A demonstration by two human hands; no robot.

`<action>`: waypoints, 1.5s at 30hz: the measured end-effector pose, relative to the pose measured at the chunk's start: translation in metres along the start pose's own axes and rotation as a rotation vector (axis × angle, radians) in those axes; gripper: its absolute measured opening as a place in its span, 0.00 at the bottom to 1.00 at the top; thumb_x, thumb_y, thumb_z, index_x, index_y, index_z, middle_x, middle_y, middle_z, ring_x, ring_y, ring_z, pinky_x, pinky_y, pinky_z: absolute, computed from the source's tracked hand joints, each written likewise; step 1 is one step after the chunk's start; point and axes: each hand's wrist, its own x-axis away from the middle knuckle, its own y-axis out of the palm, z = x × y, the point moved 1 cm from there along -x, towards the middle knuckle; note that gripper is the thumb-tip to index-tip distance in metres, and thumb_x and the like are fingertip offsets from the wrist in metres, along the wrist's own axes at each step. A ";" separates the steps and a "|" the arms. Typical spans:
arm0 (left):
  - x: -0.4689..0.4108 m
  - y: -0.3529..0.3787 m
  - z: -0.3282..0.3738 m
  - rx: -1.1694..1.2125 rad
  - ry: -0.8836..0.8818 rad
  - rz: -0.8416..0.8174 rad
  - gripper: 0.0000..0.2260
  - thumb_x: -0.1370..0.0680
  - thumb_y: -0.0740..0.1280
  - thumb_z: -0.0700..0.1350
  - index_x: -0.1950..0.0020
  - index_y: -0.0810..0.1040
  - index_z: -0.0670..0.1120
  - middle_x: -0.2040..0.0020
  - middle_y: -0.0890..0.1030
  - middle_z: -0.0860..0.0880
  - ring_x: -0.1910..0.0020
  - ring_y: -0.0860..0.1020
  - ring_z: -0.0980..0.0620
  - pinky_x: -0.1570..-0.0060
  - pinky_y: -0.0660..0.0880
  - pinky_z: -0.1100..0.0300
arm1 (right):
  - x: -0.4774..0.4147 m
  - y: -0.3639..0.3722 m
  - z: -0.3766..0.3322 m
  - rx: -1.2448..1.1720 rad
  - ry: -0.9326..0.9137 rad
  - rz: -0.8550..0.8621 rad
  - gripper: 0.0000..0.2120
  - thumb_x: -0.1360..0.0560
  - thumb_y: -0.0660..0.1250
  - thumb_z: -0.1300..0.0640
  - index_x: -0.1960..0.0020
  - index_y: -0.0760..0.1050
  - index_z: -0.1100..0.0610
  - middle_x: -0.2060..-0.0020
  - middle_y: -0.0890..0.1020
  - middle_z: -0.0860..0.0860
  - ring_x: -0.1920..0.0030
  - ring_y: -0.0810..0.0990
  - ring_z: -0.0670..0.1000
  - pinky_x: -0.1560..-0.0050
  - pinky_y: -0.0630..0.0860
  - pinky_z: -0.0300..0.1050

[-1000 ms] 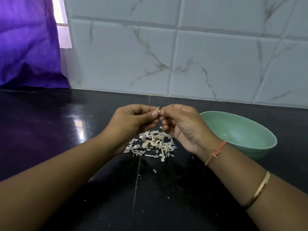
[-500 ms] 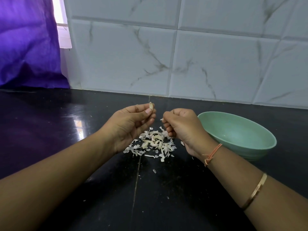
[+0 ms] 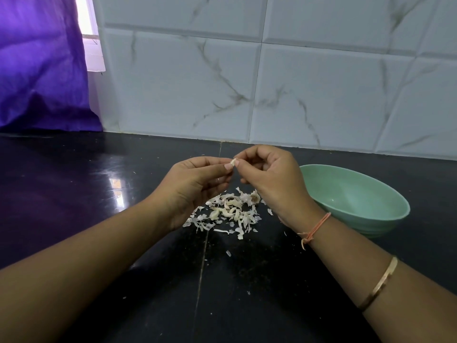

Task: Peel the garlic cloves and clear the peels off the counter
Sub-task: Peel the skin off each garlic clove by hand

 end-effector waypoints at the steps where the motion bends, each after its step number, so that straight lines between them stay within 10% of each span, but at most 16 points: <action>1: 0.000 0.000 0.000 -0.001 0.003 0.006 0.07 0.30 0.70 0.38 0.54 0.81 0.40 0.66 0.81 0.48 0.66 0.79 0.57 0.61 0.78 0.67 | 0.000 0.000 0.000 0.013 -0.001 0.007 0.06 0.29 0.70 0.60 0.63 0.78 0.52 0.67 0.82 0.49 0.66 0.80 0.49 0.56 0.81 0.53; 26: 0.000 0.004 0.006 0.233 -0.042 -0.026 0.05 0.27 0.64 0.33 0.59 0.78 0.40 0.67 0.81 0.47 0.69 0.80 0.57 0.66 0.78 0.67 | 0.001 0.002 -0.006 -0.679 0.385 -0.131 0.10 0.27 0.63 0.68 0.65 0.75 0.61 0.74 0.76 0.52 0.74 0.73 0.45 0.71 0.73 0.35; 45: -0.004 -0.002 0.002 0.276 -0.110 0.032 0.04 0.29 0.67 0.37 0.56 0.79 0.41 0.67 0.80 0.49 0.70 0.78 0.59 0.68 0.77 0.69 | 0.000 0.002 -0.003 -0.457 0.310 -0.018 0.06 0.26 0.64 0.67 0.60 0.77 0.60 0.67 0.78 0.52 0.67 0.76 0.47 0.66 0.75 0.40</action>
